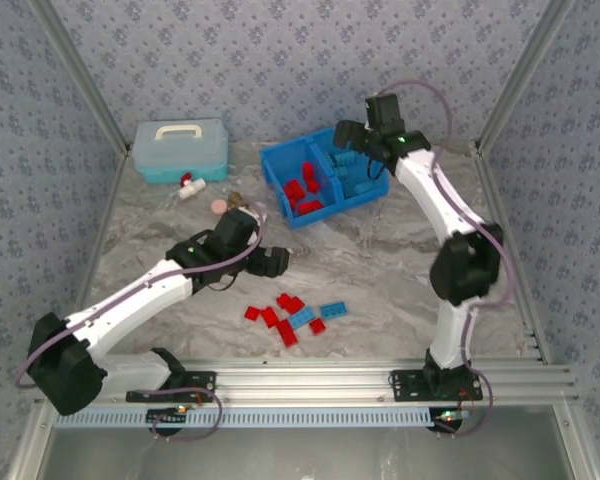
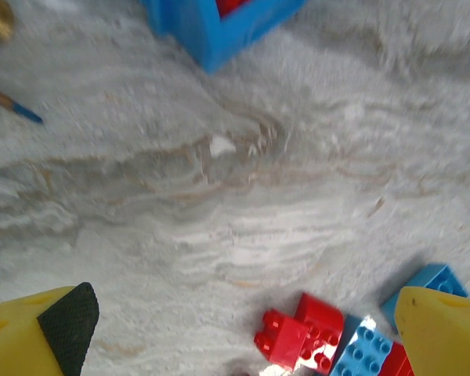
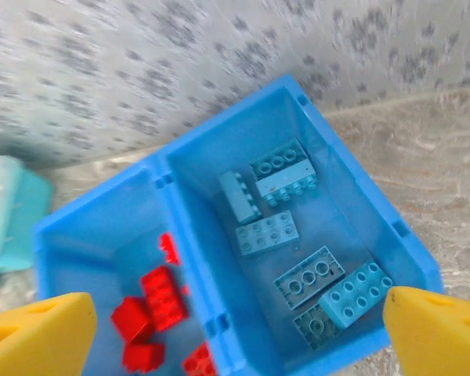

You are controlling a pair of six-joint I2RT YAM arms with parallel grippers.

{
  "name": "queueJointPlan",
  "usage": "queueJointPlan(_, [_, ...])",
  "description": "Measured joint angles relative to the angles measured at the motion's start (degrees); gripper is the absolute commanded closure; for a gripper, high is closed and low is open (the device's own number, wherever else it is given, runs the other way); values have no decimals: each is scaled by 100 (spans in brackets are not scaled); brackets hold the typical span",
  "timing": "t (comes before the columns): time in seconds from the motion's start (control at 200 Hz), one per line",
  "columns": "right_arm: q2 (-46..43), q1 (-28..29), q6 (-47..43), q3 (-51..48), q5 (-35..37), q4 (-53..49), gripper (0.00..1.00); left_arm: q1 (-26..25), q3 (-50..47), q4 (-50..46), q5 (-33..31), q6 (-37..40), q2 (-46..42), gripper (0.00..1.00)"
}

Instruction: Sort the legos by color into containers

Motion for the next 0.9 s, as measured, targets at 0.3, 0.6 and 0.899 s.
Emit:
queueJointPlan(0.3, [-2371,334,-184,-2949,-337,938,0,-599,214,-247,243,96,1609,16])
queueJointPlan(0.6, [-2420,334,-229,-3453,-343,824,0,-680,225,-214,557,247,2190,46])
queueJointPlan(0.899, [-2420,332,-229,-3453,-321,809,0,-688,208,-157,608,199,2280,56])
